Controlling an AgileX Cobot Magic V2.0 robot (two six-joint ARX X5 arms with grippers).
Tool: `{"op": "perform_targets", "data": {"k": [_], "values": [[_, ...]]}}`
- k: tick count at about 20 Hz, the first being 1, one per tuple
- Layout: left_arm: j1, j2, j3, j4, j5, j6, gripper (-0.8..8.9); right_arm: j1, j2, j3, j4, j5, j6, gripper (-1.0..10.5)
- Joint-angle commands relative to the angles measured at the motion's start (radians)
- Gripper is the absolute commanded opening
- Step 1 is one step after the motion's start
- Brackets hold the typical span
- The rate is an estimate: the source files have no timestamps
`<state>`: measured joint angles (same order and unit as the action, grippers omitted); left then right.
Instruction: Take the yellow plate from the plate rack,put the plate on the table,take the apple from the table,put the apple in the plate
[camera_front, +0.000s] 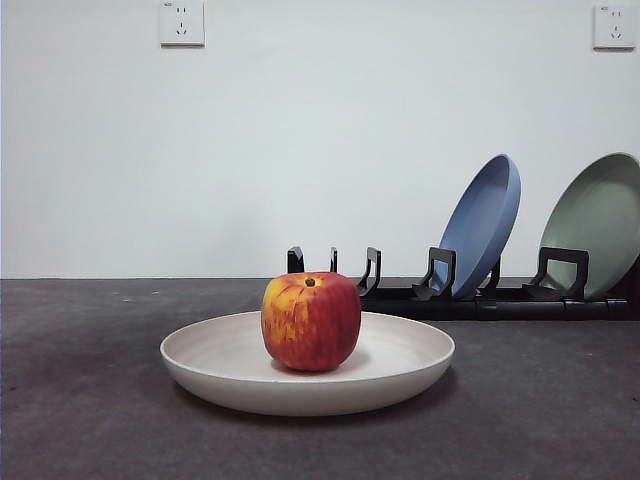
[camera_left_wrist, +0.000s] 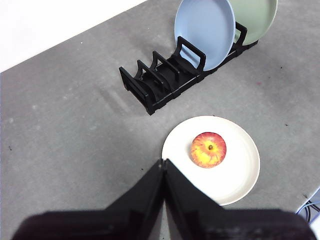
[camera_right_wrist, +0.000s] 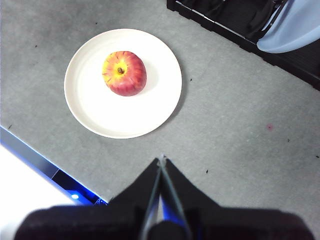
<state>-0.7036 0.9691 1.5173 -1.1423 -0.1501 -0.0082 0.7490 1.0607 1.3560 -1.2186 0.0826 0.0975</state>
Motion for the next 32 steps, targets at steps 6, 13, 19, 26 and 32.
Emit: {"op": "perform_targets", "data": {"k": [6,13,19,26,32], "values": [[0.029,0.0,-0.003,0.075,-0.055,0.066,-0.04,0.003,0.002,-0.001,0.004,0.004,0.005,0.0],[0.523,-0.222,-0.128,0.432,0.295,0.359,-0.04,0.003,0.002,-0.001,0.003,0.004,0.005,0.0],[0.787,-0.547,-0.694,0.797,0.232,0.332,-0.04,0.003,0.002,-0.001,0.003,0.004,0.005,0.0],[0.818,-0.805,-1.295,0.969,0.233,0.088,-0.04,0.003,0.002,-0.001,0.003,0.004,0.005,0.0],[0.818,-0.946,-1.476,0.97,0.232,0.014,-0.04,0.003,0.002,-0.001,0.003,0.004,0.005,0.0]]}}
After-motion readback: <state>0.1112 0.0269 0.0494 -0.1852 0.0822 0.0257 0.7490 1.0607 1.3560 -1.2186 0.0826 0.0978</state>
